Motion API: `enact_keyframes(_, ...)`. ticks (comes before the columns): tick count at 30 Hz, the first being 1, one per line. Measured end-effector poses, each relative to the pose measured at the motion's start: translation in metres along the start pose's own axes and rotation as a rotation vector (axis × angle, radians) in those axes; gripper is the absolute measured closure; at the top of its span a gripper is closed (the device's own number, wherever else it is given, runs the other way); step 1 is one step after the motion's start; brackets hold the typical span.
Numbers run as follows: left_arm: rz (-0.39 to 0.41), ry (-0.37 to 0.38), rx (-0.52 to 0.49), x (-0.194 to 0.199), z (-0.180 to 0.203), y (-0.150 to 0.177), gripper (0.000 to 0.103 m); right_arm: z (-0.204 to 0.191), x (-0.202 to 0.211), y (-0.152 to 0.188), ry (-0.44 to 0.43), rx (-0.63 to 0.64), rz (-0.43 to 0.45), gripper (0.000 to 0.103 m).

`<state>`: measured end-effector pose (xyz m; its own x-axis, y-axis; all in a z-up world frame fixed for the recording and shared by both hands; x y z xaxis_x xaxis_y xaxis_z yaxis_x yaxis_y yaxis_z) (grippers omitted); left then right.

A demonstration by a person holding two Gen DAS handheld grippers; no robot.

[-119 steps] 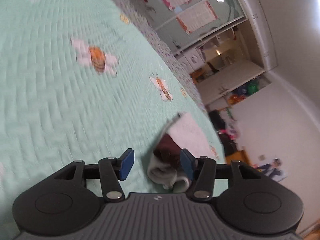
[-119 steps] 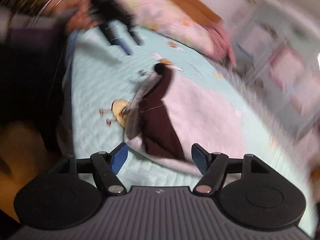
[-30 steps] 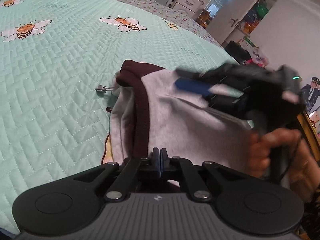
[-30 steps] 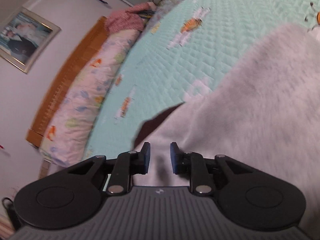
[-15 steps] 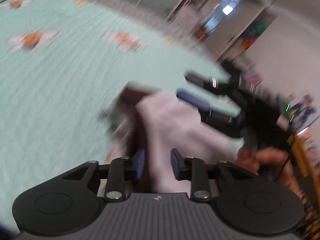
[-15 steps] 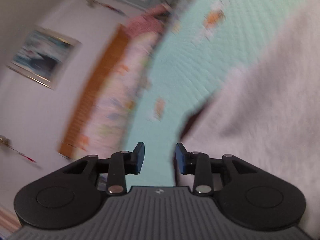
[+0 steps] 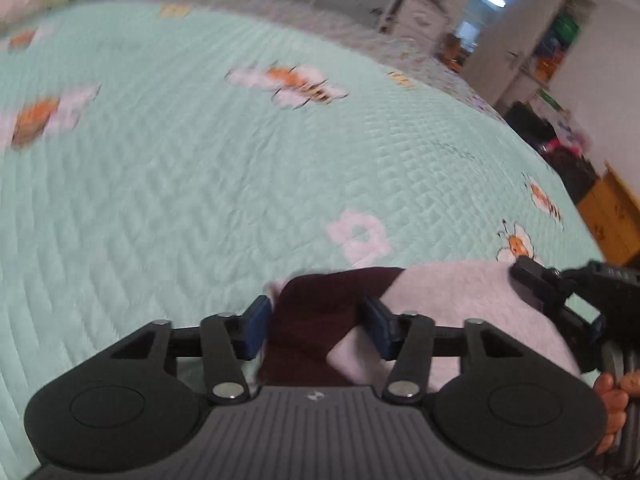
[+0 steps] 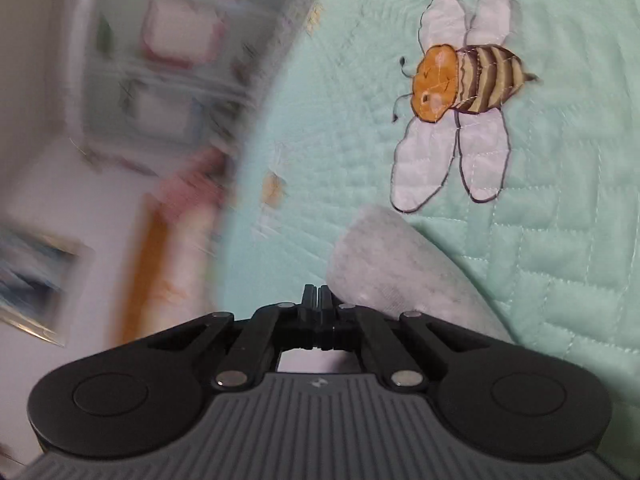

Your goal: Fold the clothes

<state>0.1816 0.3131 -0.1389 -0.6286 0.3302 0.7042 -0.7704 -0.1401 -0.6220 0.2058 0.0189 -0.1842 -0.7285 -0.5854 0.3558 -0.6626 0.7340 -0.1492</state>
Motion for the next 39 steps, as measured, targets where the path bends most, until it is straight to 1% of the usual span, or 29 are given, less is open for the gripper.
enact_keyframes(1,-0.004,0.013,0.020,-0.002,-0.007,-0.003,0.044,0.003,0.000,-0.001,-0.021,-0.017,0.009,0.103)
enact_keyframes(2,-0.003,0.021,0.033,-0.001,-0.007,-0.006,0.044,-0.002,0.000,-0.001,-0.032,-0.003,0.006,0.095)
enact_keyframes(3,0.023,0.023,0.033,0.008,-0.008,-0.007,0.046,-0.011,0.001,0.000,-0.037,0.025,-0.003,0.091)
enact_keyframes(4,0.048,0.025,0.033,0.017,-0.009,-0.008,0.048,-0.022,0.005,0.002,-0.041,0.074,-0.012,0.075)
enact_keyframes(5,0.075,0.027,0.033,0.026,-0.009,-0.009,0.051,-0.036,0.015,0.006,-0.040,0.149,-0.022,0.061)
enact_keyframes(6,0.119,0.031,0.041,0.044,-0.010,-0.009,0.051,-0.049,0.029,0.013,-0.040,0.242,-0.025,0.054)
enact_keyframes(7,0.162,0.036,0.049,0.061,-0.012,-0.009,0.051,-0.061,0.047,0.022,-0.037,0.339,-0.024,0.043)
enact_keyframes(8,0.189,0.055,0.074,0.080,-0.016,-0.004,0.050,-0.065,0.065,0.031,-0.021,0.410,-0.029,0.035)
enact_keyframes(9,0.215,0.074,0.099,0.099,-0.019,0.001,0.048,-0.066,0.084,0.039,0.000,0.470,-0.037,0.032)
enact_keyframes(11,0.207,0.085,0.162,0.127,-0.026,0.023,0.046,-0.061,0.121,0.054,0.053,0.565,-0.042,0.031)
enact_keyframes(12,0.170,0.097,0.175,0.133,-0.025,0.039,0.046,-0.053,0.140,0.060,0.089,0.590,-0.033,0.030)
enact_keyframes(14,0.098,0.127,0.200,0.141,-0.021,0.071,0.046,-0.026,0.163,0.064,0.135,0.539,-0.022,0.025)
enact_keyframes(15,0.077,0.132,0.211,0.142,-0.018,0.085,0.046,-0.012,0.174,0.065,0.156,0.504,-0.017,0.025)
enact_keyframes(17,0.067,0.117,0.229,0.140,-0.015,0.103,0.046,0.013,0.184,0.068,0.172,0.418,-0.014,0.024)
enact_keyframes(20,0.044,0.130,0.226,0.136,-0.005,0.105,0.046,0.039,0.190,0.076,0.165,0.300,-0.023,0.024)
enact_keyframes(21,0.047,0.132,0.201,0.137,-0.001,0.101,0.045,0.043,0.190,0.082,0.156,0.279,-0.027,0.024)
enact_keyframes(23,0.037,0.130,0.167,0.133,0.007,0.097,0.044,0.046,0.190,0.092,0.135,0.256,-0.042,0.024)
enact_keyframes(26,-0.038,0.142,0.172,0.117,0.011,0.100,0.046,0.046,0.186,0.101,0.111,0.238,-0.062,0.023)
enact_keyframes(27,-0.050,0.132,0.171,0.114,0.010,0.101,0.046,0.044,0.185,0.101,0.108,0.235,-0.069,0.023)
enact_keyframes(29,-0.075,0.112,0.169,0.107,0.010,0.102,0.066,0.042,0.183,0.102,0.108,0.228,-0.082,0.024)
enact_keyframes(31,-0.078,0.123,0.163,0.108,0.010,0.102,0.076,0.039,0.181,0.103,0.118,0.227,-0.096,0.024)
enact_keyframes(32,-0.071,0.114,0.150,0.113,0.011,0.101,0.079,0.038,0.179,0.103,0.124,0.222,-0.102,0.024)
enact_keyframes(34,-0.057,0.096,0.124,0.124,0.012,0.099,0.079,0.033,0.178,0.107,0.133,0.222,-0.122,0.026)
enact_keyframes(36,-0.081,0.074,0.086,0.118,0.014,0.104,0.079,0.029,0.177,0.111,0.153,0.236,-0.140,0.027)
enact_keyframes(37,-0.096,0.069,0.076,0.110,0.015,0.107,0.076,0.027,0.176,0.114,0.173,0.254,-0.145,0.030)
enact_keyframes(38,-0.102,0.075,0.099,0.105,0.013,0.110,0.074,0.028,0.175,0.115,0.191,0.254,-0.143,0.038)
enact_keyframes(39,-0.098,0.089,0.136,0.103,0.008,0.110,0.070,0.031,0.175,0.115,0.209,0.246,-0.136,0.041)
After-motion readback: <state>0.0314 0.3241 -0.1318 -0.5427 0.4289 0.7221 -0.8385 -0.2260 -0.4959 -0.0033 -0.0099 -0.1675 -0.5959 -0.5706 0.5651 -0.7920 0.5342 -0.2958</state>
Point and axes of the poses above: each gripper's, at about its wrist camera, not at the fingertips, and x roughly against the way its jaws point, z to its right, y to its underside, the point moved 4 cm from there along -x, roughly the way its jaws point, and after that the axes turned 3 degrees about -x, right-handed, at the moved point
